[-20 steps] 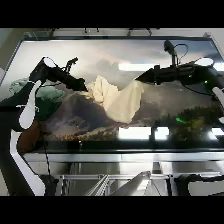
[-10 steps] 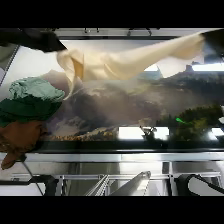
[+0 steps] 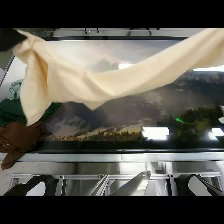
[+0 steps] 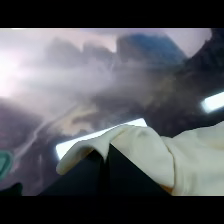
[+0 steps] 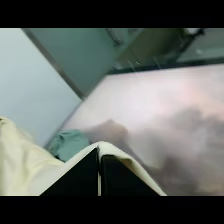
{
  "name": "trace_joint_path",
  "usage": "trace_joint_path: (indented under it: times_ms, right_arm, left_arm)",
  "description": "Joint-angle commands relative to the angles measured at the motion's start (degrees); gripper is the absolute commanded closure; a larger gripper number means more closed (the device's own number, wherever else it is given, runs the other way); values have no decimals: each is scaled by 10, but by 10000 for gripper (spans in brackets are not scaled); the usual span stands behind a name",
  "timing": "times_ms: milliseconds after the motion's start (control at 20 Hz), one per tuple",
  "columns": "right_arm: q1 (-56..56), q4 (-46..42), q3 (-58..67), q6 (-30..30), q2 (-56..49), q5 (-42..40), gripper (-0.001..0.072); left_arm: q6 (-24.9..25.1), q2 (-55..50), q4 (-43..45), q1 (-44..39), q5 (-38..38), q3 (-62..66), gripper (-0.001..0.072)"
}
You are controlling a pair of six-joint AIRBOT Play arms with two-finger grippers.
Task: Fold the shirts.
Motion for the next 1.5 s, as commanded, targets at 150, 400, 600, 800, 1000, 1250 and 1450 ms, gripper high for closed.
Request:
trace_joint_path:
  times_ms: [150, 400, 600, 800, 1000, 1250, 1450]
  right_arm:
    - [7, -287, -110, 98, 4, -47, 701]
    - [16, -305, -239, 63, -26, -111, 341]
    - [16, -323, -239, 64, -62, -109, 67]
    - [50, -319, -248, 72, -128, -112, 67]
    - [102, -306, -248, 71, -242, -159, 68]
    - [144, -129, -244, -42, -356, -135, 69]
    - [216, -125, -222, -41, -408, -151, 71]
  left_arm:
    - [31, -50, -23, 35, -94, -152, 687]
    - [66, -142, -44, 4, -74, -208, 429]
    - [33, -209, -44, 41, -88, -178, 0]
    - [16, -254, -45, 57, -82, -194, 1]
    - [19, -303, -44, 38, -52, -235, 2]
    - [21, -360, -44, 3, -60, -240, 2]
    - [24, -394, -45, -34, -53, -239, 199]
